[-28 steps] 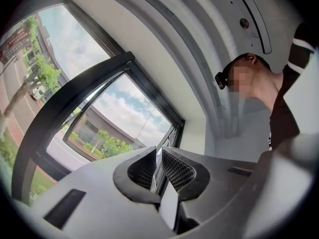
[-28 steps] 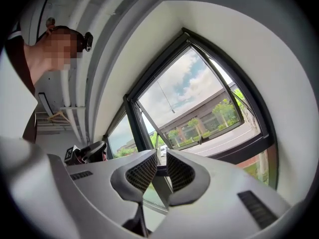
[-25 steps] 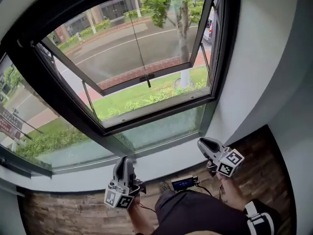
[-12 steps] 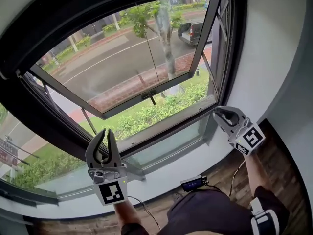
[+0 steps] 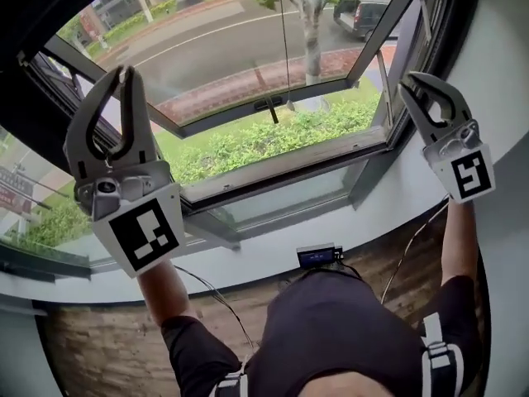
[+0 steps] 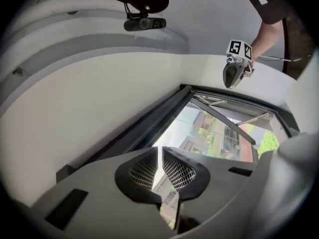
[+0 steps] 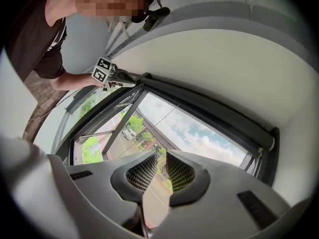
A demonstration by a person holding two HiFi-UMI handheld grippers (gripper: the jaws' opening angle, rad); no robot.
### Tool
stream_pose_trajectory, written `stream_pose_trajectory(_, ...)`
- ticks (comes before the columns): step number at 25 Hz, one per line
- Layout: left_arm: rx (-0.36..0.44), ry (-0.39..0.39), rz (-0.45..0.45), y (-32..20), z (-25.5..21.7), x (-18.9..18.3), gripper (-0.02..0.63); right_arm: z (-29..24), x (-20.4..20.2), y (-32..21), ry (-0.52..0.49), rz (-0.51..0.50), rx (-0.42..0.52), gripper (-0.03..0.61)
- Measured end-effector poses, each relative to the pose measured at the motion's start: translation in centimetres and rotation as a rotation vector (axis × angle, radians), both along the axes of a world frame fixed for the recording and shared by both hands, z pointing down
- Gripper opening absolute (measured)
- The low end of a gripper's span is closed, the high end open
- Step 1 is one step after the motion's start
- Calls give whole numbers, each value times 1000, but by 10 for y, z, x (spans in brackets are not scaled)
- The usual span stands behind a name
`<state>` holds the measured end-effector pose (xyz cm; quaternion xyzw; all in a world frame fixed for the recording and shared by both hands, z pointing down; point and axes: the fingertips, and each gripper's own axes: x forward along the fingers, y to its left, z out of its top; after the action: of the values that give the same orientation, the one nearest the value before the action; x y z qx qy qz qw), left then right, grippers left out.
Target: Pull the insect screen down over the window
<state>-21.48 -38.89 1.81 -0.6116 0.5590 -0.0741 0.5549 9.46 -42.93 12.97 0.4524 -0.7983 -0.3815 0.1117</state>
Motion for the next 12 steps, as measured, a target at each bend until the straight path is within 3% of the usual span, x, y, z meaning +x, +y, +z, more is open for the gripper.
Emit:
stream_pose_trajectory(4, -39, -94, -169, -15, -23, 4, 31, -40, -9, -16, 139, -34, 132, 58)
stream_pose_trajectory(8, -13, -196, -202, -36, -55, 21, 31, -101, -25, -31, 252, 5, 281, 58)
stream_pose_trajectory(12, -39, -264, -253, -54, -81, 30, 32, -160, -45, -36, 370, 31, 408, 59)
